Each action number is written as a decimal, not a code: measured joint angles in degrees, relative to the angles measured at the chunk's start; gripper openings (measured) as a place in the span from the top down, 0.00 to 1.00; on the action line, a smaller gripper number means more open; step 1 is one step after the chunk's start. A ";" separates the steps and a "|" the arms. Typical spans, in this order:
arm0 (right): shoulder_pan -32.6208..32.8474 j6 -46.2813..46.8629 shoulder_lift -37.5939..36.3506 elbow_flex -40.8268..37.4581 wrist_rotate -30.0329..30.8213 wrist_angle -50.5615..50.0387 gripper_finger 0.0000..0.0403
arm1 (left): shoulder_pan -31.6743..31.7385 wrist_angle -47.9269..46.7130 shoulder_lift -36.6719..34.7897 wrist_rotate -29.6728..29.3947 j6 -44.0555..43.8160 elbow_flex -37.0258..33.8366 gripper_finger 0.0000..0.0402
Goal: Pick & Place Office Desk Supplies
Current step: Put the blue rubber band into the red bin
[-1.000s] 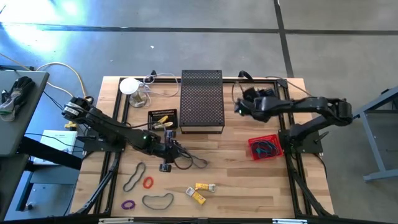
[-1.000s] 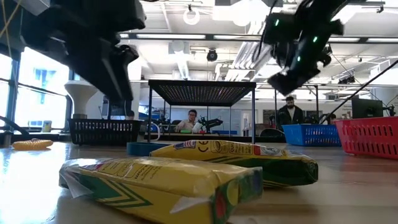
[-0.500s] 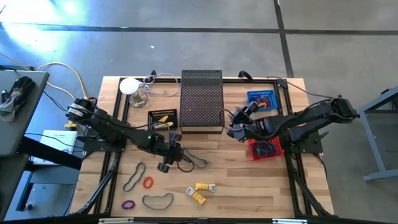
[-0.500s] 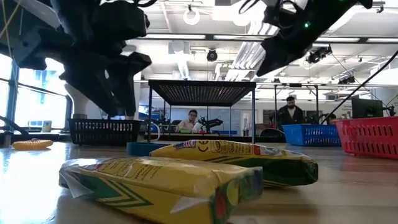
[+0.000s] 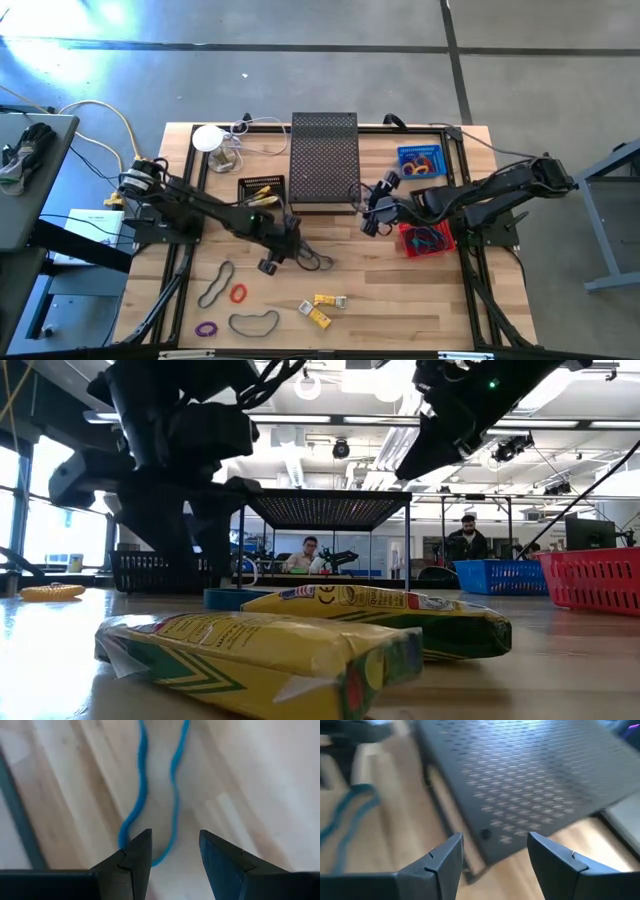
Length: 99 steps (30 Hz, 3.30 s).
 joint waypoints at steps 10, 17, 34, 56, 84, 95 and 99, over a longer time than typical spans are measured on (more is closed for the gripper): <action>0.77 1.54 0.02 0.00 -5.62 2.44 0.48 | 2.91 0.51 4.39 0.48 2.75 0.09 0.62; 2.89 -0.01 0.02 0.00 -5.64 4.07 0.48 | 2.92 0.32 5.95 0.28 2.10 0.19 0.72; 3.02 -3.38 0.03 0.00 -13.31 6.54 0.48 | -7.26 -0.60 -5.38 -16.16 -1.60 0.00 1.00; 5.08 -17.11 17.37 0.00 -28.22 41.67 0.48 | -10.08 21.14 -13.35 -17.13 -11.92 0.02 1.00; 4.81 -14.29 17.99 0.11 -43.76 51.06 0.48 | -4.82 21.12 -13.00 -23.98 -15.91 0.07 1.00; 4.70 -14.88 17.99 0.11 -41.66 51.39 0.48 | -4.86 21.49 -13.00 -25.38 -14.86 0.07 1.00; 4.74 -15.03 17.99 0.11 -41.68 51.37 0.48 | -4.86 21.53 -13.00 -25.36 -15.03 0.07 1.00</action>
